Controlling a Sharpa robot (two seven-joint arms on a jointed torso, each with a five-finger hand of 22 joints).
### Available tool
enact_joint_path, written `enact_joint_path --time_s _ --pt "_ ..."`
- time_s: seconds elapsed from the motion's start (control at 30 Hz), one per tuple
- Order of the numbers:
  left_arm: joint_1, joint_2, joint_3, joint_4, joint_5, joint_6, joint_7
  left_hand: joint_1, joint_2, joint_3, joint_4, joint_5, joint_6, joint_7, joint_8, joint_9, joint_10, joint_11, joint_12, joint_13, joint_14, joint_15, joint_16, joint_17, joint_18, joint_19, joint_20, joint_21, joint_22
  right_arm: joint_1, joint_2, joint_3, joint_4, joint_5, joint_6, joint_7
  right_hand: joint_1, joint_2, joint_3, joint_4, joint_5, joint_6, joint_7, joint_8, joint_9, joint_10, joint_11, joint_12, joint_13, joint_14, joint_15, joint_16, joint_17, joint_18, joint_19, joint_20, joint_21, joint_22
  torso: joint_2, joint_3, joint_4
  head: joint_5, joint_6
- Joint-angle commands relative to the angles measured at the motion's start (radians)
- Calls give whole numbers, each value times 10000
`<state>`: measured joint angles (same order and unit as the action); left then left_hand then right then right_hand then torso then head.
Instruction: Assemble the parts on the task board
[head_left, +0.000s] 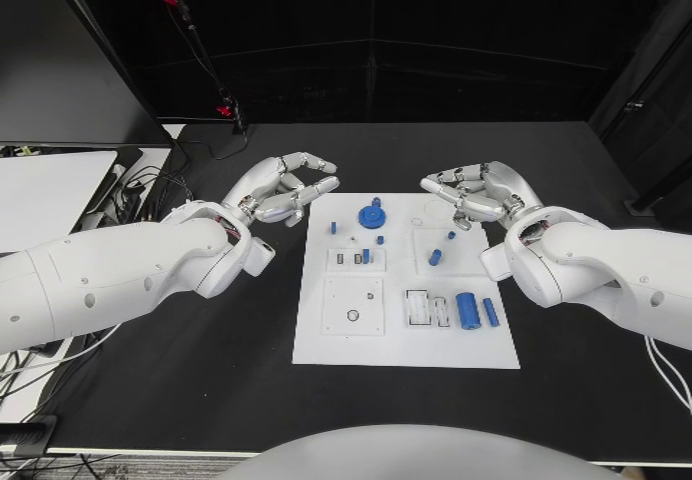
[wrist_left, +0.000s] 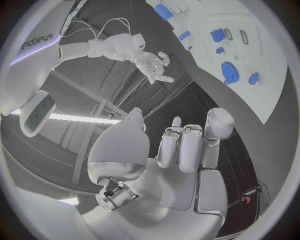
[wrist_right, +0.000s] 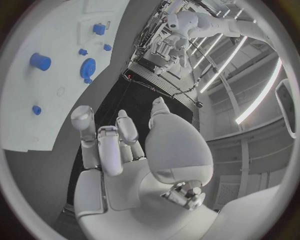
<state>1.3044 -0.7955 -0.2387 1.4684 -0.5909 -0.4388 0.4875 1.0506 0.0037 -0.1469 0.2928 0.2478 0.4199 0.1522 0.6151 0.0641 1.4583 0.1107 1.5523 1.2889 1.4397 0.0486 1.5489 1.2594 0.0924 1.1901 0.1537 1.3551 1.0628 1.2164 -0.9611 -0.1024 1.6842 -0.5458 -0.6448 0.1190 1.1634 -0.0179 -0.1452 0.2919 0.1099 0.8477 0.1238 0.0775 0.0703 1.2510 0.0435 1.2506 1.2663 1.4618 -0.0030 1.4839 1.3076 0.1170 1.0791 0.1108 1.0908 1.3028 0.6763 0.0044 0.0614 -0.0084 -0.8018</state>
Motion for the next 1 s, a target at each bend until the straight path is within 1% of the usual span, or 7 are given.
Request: enact_joint_path --time_s 0.03,0.23,0.43,0.67,0.8,0.93,1.0 --pt "204 15 14 110 -1965 939 -1900 -35 -183 246 18 55 282 393 -346 3 1125 73 185 2818 1306 107 219 3105 -279 965 72 1107 1933 30 -85 3 42 2733 967 1229 -117 40 -98 -2 -56 -35 -29 -8 -9 -199 -7 -169 -185 -135 23 -56 1479 206 -167 7 -198 -70 -5 10 -17 51 49" --pt "615 218 16 135 -2533 2216 -3569 -393 -485 473 35 -77 656 564 -815 16 1125 263 185 2818 1311 376 219 3114 -521 1938 373 1729 3428 38 -121 1 3 3861 1964 1849 -316 392 -259 -9 -153 -385 -24 -84 -26 -1913 46 -1598 -1577 -653 59 -404 973 309 -615 36 -845 -310 -3 3 -22 43 98" --pt "950 598 17 -110 -2937 3644 -4982 -1237 -812 497 40 -735 1622 431 -623 151 1125 212 185 2818 1311 358 219 3114 -686 2723 437 1943 4173 38 -105 -3 8 4446 2310 2258 -168 647 -478 -23 -106 -328 -11 40 5 -3595 99 -3079 -3196 -2139 135 -1506 -464 610 -2023 99 -2591 -1078 35 -10 -14 -2 105" --pt "1056 1284 18 -789 -3207 5022 -6169 -1486 -647 614 22 -869 2830 20 421 853 1125 -153 185 2818 1311 52 219 3114 -924 3807 206 2157 5080 36 -125 -10 -54 4897 2480 2665 -219 778 -690 -11 -63 -219 -18 123 21 -3760 127 -3159 -3522 -2406 158 -1703 -867 623 -2012 133 -2863 -1141 41 -24 -13 -30 54" --pt "1068 1601 19 -1185 -3000 5832 -6782 -1162 -376 710 15 -663 2811 -106 943 1361 1125 -279 185 2818 1311 -80 219 3114 -924 3807 64 2157 5080 34 -132 -14 -125 5130 2516 2816 -266 827 -744 -8 -16 -238 -11 115 11 -3789 134 -3148 -3593 -2481 166 -1765 -995 623 -2025 143 -2927 -1158 45 -23 -30 -22 33" --pt "1072 1902 19 -1525 -2815 6300 -7157 -861 -86 555 -29 -511 2890 -393 2055 2519 1125 -568 185 2818 1311 -352 219 3114 -924 3807 -184 2157 5080 32 -134 -17 -191 5427 2550 2911 -341 1010 -863 -10 18 -242 45 119 2 -3918 180 -3158 -3806 -2888 209 -2051 -1485 624 -2327 187 -3084 -1229 42 -26 -36 -46 -7" --pt "1071 2026 19 -1652 -2778 6421 -7257 -820 -30 481 2 -504 2866 -453 2305 2860 1125 -608 185 2818 1311 -405 219 3114 -924 3807 -250 2157 5080 31 -139 -18 -208 5525 2572 2942 -361 1056 -897 -12 21 -250 58 116 0 -3960 195 -3176 -3869 -3009 222 -2135 -1622 625 -2376 200 -3102 -1247 48 -28 -43 -39 -11"
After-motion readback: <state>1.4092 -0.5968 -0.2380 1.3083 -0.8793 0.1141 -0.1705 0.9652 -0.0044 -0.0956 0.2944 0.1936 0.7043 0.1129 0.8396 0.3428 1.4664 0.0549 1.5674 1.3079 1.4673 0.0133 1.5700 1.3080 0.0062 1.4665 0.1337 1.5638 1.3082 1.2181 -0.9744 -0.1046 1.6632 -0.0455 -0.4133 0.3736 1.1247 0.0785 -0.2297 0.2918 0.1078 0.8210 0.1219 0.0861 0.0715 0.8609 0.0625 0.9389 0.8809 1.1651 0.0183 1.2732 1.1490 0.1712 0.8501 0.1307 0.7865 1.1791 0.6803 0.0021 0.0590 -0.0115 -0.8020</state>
